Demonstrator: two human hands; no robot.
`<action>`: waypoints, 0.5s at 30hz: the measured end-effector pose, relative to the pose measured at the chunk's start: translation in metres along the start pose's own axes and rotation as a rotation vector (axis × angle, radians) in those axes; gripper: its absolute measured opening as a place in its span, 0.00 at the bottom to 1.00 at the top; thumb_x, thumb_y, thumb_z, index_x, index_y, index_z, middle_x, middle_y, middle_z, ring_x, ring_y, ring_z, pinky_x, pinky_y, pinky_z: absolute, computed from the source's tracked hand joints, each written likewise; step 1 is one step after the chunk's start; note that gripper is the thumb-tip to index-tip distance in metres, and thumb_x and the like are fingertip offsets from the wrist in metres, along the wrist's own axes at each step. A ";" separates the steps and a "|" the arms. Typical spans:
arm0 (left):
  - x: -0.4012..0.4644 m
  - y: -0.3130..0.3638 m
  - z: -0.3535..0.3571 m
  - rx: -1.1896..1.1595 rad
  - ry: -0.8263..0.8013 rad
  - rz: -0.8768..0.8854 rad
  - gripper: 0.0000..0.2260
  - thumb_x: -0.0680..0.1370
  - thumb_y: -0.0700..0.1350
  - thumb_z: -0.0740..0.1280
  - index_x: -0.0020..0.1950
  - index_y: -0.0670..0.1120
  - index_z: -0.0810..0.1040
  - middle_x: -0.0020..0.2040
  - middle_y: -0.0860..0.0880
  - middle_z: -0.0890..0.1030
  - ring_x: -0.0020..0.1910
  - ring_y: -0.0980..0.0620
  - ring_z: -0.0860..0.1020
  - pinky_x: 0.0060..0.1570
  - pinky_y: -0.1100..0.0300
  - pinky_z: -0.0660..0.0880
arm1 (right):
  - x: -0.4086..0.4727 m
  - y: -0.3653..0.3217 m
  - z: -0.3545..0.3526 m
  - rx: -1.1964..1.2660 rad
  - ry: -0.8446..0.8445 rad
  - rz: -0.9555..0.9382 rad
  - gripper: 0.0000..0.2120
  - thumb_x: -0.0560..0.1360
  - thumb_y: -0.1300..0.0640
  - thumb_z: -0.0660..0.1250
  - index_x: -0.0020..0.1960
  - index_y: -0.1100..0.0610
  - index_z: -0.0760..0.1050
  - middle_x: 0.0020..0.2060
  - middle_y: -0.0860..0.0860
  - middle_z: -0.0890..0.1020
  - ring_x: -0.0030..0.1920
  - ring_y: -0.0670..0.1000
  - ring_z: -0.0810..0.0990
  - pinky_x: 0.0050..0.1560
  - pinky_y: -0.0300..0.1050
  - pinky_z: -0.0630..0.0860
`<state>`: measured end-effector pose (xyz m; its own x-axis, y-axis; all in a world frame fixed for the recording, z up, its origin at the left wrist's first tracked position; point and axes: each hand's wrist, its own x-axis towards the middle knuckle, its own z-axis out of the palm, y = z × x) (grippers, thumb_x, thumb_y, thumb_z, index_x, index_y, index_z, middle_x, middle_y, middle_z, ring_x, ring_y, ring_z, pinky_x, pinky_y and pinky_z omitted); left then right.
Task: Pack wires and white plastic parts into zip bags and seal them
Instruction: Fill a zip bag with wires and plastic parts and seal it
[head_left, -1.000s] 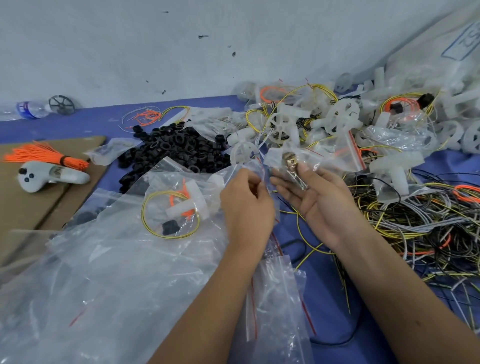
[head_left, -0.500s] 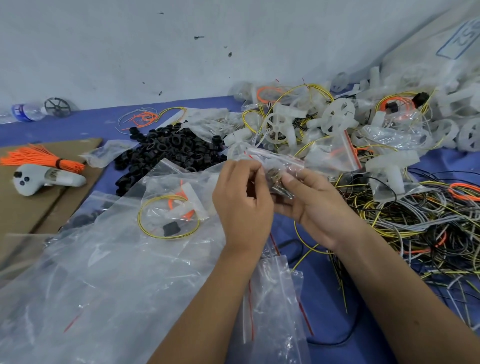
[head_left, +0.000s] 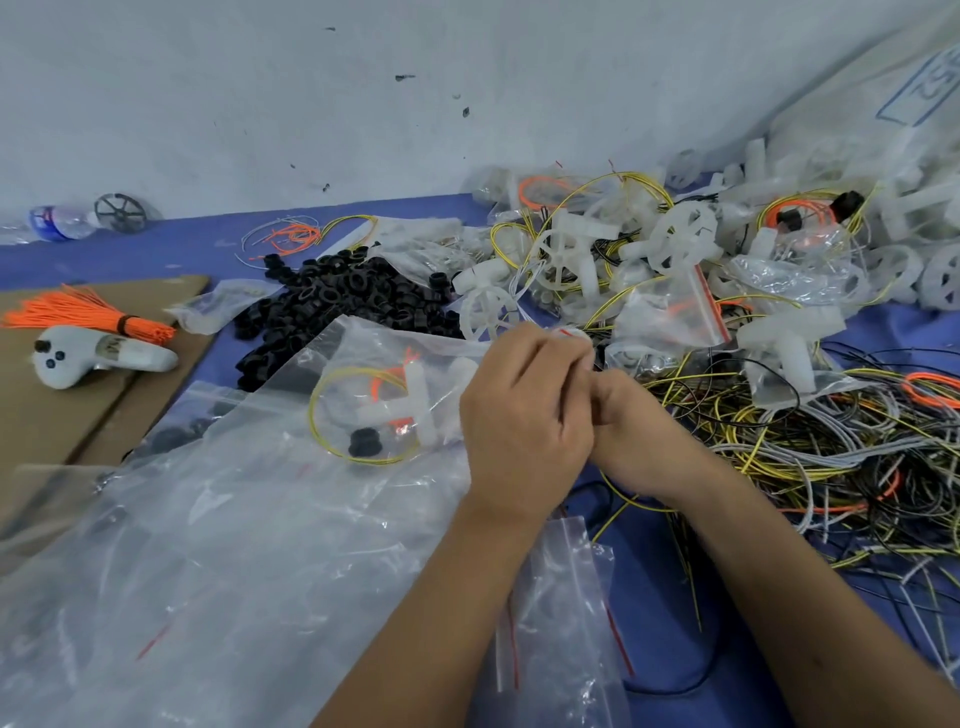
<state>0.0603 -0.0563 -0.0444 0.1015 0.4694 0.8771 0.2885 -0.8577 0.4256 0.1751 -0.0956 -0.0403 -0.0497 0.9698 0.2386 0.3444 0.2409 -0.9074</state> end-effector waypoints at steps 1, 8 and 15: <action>0.000 0.002 0.001 -0.020 -0.009 0.016 0.05 0.75 0.30 0.71 0.46 0.38 0.84 0.43 0.45 0.80 0.41 0.47 0.78 0.41 0.55 0.75 | 0.000 -0.002 0.000 0.000 -0.006 -0.025 0.18 0.67 0.74 0.61 0.38 0.52 0.78 0.31 0.49 0.81 0.36 0.39 0.76 0.37 0.39 0.74; -0.009 0.019 0.012 -0.068 -0.094 0.041 0.04 0.73 0.29 0.69 0.45 0.35 0.83 0.41 0.41 0.80 0.39 0.44 0.78 0.41 0.52 0.74 | -0.002 0.003 0.005 -0.092 0.179 0.059 0.26 0.80 0.77 0.56 0.45 0.44 0.63 0.42 0.38 0.70 0.38 0.22 0.73 0.44 0.18 0.67; -0.001 0.010 0.005 -0.091 0.017 -0.130 0.05 0.75 0.27 0.71 0.45 0.36 0.83 0.42 0.45 0.80 0.43 0.56 0.75 0.49 0.71 0.68 | 0.003 -0.012 0.006 0.707 -0.020 0.050 0.16 0.78 0.76 0.56 0.50 0.60 0.78 0.43 0.55 0.82 0.47 0.50 0.82 0.48 0.40 0.80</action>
<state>0.0674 -0.0639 -0.0421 0.0523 0.5748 0.8166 0.2105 -0.8057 0.5537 0.1652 -0.0949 -0.0309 -0.0696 0.9792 0.1908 -0.3444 0.1559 -0.9258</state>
